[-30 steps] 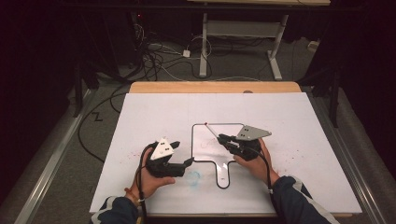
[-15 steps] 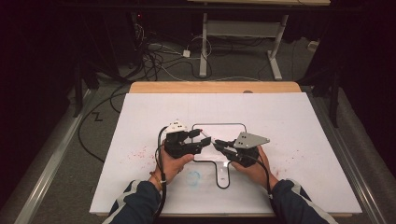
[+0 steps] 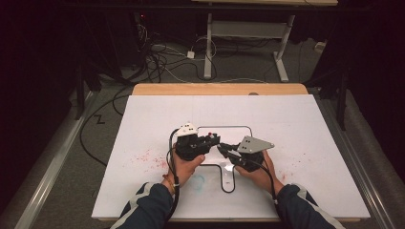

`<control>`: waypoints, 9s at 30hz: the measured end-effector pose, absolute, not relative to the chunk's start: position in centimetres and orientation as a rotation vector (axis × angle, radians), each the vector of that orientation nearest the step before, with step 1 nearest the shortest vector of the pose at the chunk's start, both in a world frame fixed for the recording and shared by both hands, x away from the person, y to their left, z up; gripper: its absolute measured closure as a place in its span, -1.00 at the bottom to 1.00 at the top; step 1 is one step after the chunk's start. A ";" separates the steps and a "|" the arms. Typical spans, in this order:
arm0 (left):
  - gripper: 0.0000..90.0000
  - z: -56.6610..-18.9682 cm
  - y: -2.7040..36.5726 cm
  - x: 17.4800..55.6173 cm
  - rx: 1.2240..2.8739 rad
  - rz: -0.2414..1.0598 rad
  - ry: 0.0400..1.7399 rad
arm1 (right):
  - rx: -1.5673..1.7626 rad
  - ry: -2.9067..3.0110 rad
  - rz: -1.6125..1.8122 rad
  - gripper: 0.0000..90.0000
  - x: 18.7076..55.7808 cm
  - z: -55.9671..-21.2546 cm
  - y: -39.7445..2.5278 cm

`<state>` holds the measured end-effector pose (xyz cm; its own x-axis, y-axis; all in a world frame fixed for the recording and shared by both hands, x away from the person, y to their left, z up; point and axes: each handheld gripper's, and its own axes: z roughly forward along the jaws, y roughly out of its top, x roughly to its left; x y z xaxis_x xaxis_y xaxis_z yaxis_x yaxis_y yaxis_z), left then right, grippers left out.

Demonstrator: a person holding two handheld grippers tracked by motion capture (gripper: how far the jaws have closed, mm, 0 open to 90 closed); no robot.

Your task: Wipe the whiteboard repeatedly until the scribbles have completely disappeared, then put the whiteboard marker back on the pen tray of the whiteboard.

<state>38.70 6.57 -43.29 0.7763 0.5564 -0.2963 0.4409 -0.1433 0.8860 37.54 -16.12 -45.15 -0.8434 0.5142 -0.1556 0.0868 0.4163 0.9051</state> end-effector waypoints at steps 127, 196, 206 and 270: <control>0.74 -43.4 2.0 41.3 2.019 0.356 0.548 | 0.789 2.226 1.300 0.03 35.1 -43.7 -28.6; 0.74 -43.2 3.3 43.2 2.038 0.413 0.619 | 0.798 2.221 1.304 0.02 35.0 -43.6 -29.6; 0.74 -43.8 6.2 43.7 1.955 0.405 0.687 | 0.796 2.226 1.298 0.02 35.1 -43.6 -29.2; 0.73 -41.6 -1.6 40.2 1.965 0.214 0.477 | 0.666 2.282 1.300 0.09 34.9 -42.9 -26.4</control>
<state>40.21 -1.60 -41.61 0.9043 0.4222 -0.0631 0.2340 -0.3666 0.9005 34.95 -26.36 -42.88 -0.7929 0.5959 -0.1273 0.1944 0.4453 0.8740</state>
